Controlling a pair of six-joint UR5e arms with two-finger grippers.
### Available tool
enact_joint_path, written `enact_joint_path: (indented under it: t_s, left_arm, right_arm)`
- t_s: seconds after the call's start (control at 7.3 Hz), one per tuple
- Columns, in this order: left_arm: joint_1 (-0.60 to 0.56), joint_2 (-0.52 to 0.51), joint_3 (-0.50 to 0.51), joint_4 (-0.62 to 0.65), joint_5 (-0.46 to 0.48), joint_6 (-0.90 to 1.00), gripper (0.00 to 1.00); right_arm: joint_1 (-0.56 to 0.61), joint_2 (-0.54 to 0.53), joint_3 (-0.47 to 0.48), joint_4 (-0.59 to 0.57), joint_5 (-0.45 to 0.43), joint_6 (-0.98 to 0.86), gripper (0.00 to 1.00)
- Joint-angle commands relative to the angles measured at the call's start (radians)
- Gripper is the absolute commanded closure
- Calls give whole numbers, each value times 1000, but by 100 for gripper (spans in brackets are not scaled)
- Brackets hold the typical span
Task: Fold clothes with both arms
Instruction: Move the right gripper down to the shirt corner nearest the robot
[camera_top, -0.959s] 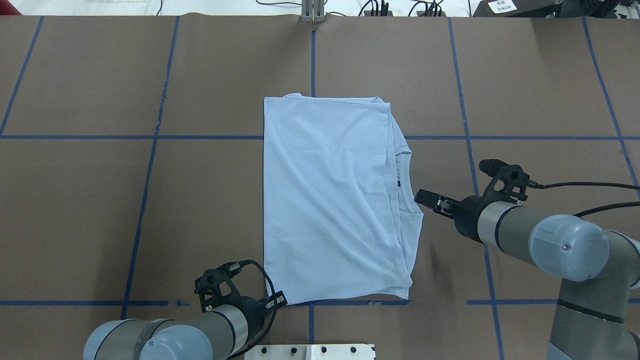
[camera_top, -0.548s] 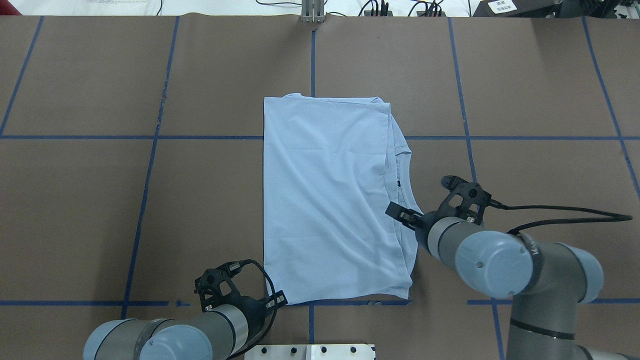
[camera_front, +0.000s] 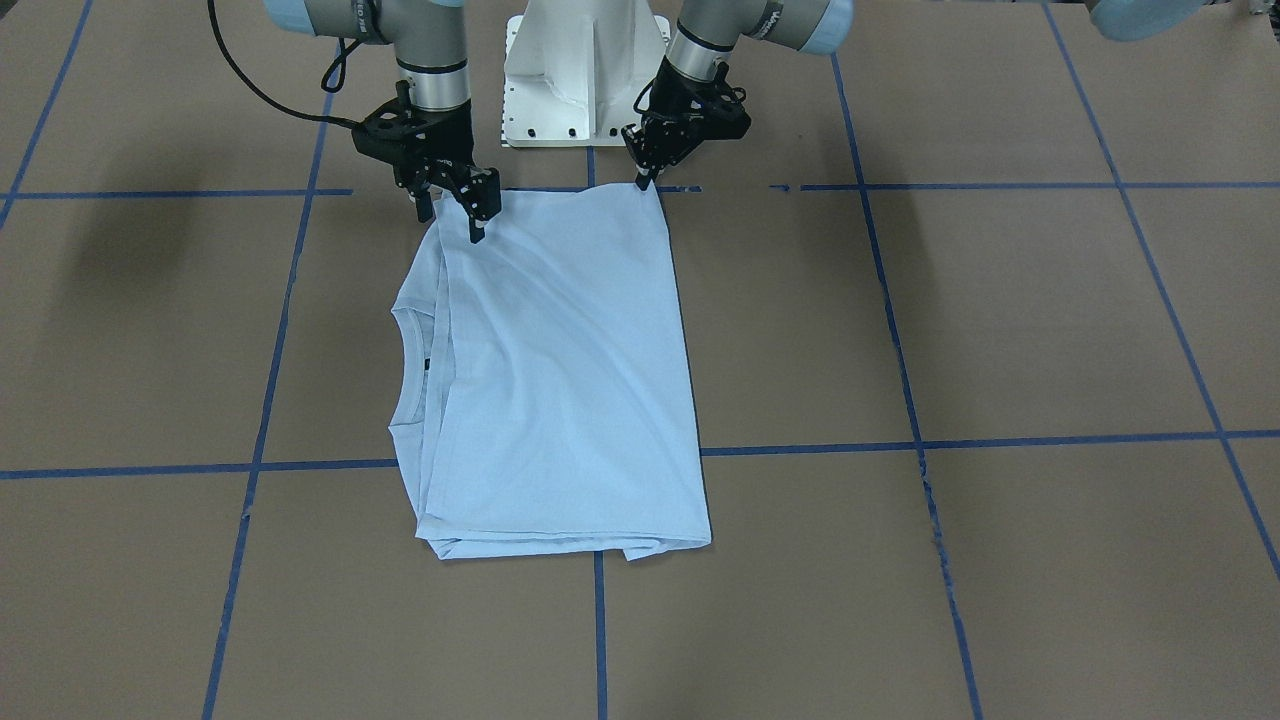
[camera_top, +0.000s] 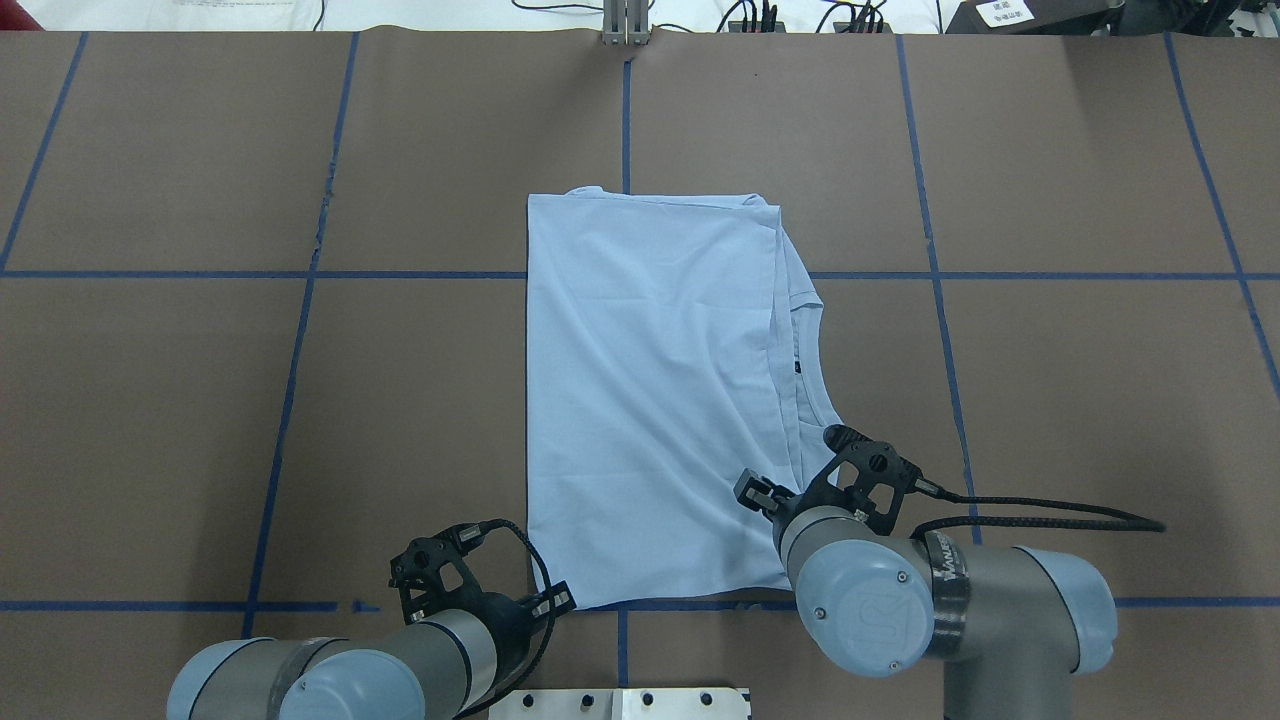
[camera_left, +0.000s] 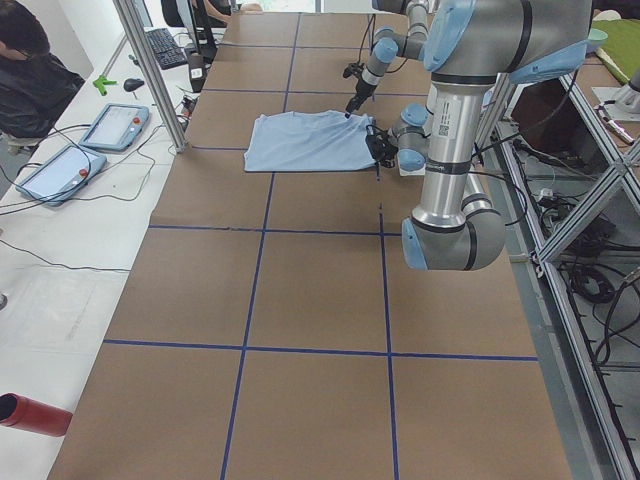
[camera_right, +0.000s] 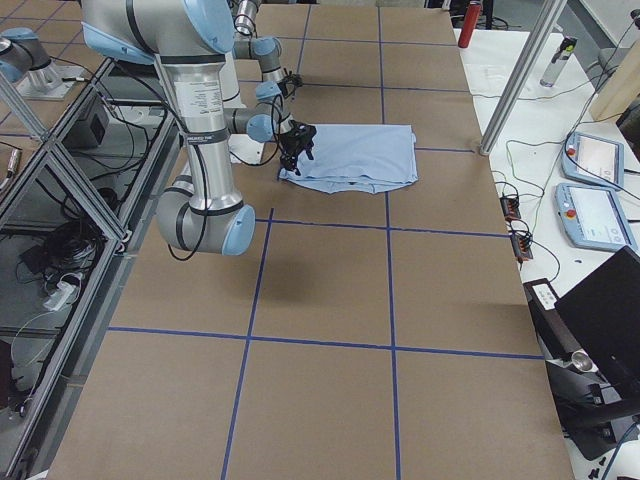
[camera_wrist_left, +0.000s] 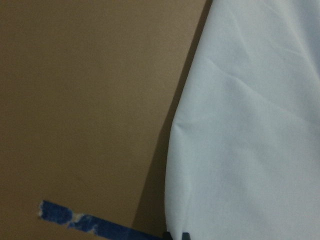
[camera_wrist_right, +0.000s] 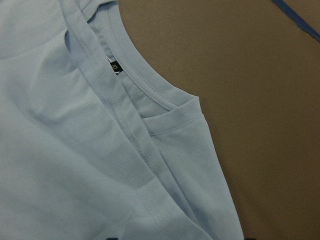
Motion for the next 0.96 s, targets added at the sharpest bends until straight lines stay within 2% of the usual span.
enact_joint_path:
  t_s: [0.0,0.27,0.82]
  left_arm:
    - [0,0,0,0,0,0,100]
    - [0,-1,1,-2,0,0,100]
    - [0,0,3,-2,-2,0,100]
  right_arm:
    - [-22,-12,-15,-13,-38,15,12]
    - [-23,-11,-10,-1,-54,61,19]
    - [-45,-29,-19,-1,-81,89,20]
